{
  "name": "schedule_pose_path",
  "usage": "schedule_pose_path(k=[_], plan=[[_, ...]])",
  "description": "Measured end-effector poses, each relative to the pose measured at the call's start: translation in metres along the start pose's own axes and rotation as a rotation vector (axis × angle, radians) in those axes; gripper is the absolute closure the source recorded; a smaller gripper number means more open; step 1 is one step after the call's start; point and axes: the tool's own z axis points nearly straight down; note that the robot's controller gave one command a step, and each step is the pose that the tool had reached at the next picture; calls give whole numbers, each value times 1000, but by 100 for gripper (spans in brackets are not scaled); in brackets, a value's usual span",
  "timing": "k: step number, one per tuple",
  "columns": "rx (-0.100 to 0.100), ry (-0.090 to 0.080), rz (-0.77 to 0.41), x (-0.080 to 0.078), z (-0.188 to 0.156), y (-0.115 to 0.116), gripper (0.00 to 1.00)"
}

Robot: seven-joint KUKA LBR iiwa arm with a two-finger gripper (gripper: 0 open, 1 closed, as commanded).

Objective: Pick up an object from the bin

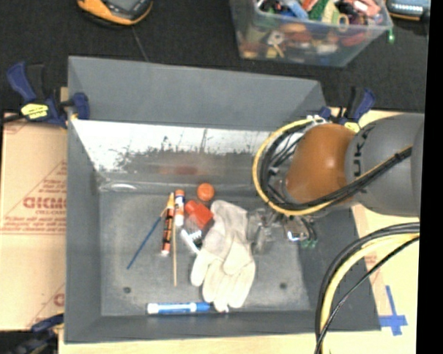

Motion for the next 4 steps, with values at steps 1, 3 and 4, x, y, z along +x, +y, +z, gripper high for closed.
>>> schedule_pose_path(k=[1, 3, 4], plan=[[-6, 22, -4, -7, -3, 17, 100], [-4, 9, -50, 13, -31, 51, 100], [0, 10, -120, 20, -39, 31, 100]])
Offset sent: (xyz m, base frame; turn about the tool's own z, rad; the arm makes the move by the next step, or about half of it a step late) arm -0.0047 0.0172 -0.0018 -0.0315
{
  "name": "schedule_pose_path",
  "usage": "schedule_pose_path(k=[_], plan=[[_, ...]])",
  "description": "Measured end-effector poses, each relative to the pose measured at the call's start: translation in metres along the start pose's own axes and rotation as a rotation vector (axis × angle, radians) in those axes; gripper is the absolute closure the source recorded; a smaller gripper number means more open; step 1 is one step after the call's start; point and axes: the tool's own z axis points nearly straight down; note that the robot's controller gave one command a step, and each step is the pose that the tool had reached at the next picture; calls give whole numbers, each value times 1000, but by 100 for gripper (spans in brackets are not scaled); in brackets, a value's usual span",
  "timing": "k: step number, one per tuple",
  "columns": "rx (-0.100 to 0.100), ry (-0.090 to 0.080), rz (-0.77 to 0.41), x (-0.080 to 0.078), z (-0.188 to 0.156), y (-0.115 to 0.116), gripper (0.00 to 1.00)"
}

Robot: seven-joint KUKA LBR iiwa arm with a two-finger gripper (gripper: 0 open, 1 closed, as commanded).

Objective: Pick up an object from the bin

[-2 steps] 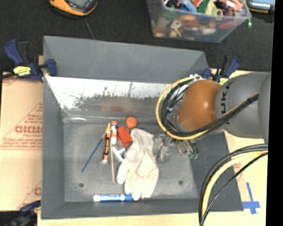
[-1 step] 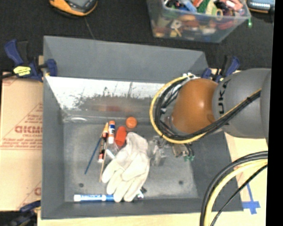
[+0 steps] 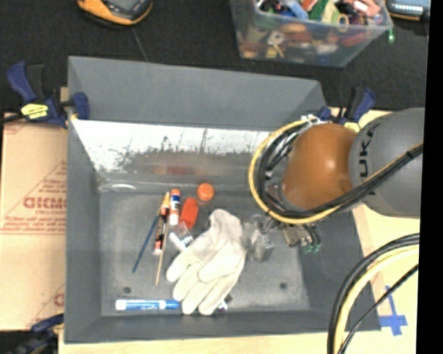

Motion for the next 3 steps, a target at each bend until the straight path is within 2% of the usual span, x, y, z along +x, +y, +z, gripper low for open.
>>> schedule_pose_path(k=[1, 2, 3], plan=[[-3, -1, 61, 14, 34, 26, 100], [7, -11, -162, -44, 38, 50, 100], [-1, -4, -18, -36, 37, 26, 100]])
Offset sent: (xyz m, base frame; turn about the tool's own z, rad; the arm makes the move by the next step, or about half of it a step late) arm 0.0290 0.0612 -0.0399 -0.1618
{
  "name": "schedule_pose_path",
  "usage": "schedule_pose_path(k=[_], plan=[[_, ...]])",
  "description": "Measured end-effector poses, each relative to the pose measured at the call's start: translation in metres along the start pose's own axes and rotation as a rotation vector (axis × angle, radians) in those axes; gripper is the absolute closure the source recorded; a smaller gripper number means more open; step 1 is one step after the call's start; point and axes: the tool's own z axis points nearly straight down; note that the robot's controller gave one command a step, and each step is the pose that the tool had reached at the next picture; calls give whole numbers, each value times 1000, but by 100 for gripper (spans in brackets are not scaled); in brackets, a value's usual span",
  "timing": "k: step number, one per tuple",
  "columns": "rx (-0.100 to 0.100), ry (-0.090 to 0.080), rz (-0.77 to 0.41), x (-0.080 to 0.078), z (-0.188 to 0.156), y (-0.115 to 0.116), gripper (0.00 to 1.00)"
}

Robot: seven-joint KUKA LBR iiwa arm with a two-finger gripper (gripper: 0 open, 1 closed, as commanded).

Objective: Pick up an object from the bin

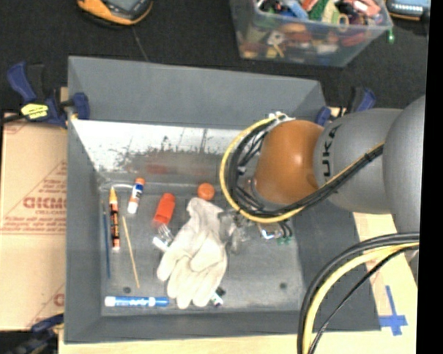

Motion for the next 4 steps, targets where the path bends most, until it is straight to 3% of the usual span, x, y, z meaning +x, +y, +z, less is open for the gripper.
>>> schedule_pose_path(k=[1, 2, 3, 4], plan=[[6, -15, -200, -43, -22, 48, 100], [4, -4, -60, -15, 2, 30, 100], [6, -19, -146, -33, -3, 45, 100], [7, -8, -383, 19, -15, -15, 100]])
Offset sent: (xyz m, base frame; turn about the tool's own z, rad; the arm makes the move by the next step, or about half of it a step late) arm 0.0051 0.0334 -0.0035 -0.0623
